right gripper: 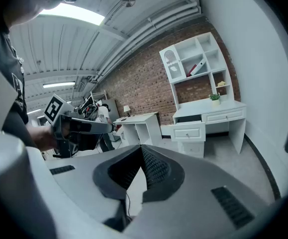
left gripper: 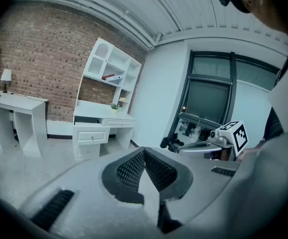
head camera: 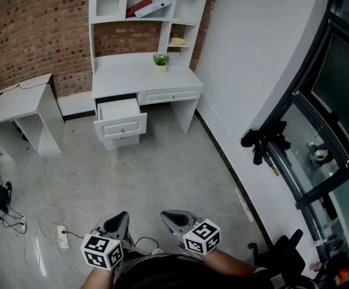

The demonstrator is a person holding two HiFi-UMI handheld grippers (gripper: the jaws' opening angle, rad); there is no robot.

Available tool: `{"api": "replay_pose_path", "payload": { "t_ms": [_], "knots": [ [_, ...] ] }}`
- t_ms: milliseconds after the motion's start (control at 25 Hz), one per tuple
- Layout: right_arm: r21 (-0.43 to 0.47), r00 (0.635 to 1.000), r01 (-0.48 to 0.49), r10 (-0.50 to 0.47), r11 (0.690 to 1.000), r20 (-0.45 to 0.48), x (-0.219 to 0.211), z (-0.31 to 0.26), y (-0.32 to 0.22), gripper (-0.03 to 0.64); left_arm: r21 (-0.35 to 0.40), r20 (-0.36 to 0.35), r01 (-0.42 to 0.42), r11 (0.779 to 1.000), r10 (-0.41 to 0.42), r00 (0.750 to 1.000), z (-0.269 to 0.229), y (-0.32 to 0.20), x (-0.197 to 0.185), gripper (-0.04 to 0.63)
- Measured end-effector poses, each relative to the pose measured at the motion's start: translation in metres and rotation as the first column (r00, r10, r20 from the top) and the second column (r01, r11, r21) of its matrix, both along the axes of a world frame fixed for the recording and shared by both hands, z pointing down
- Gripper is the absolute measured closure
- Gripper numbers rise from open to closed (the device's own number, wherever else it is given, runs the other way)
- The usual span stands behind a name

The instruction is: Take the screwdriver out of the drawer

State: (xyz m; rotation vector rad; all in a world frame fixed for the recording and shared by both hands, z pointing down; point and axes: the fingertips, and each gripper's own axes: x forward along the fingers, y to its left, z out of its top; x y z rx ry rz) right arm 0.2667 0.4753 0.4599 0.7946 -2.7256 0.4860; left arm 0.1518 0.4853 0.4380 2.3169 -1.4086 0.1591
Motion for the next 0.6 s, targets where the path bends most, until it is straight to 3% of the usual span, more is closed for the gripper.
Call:
{"api": "replay_pose_path", "payload": {
  "t_ms": [600],
  "knots": [
    [-0.027, 1.000, 0.000, 0.001, 1.000, 0.016, -0.028, 0.006, -0.022, 0.611, -0.026, 0.000, -0.020, 0.999, 0.020, 1.000, 0.008, -0.026, -0.021, 0.577]
  ]
}}
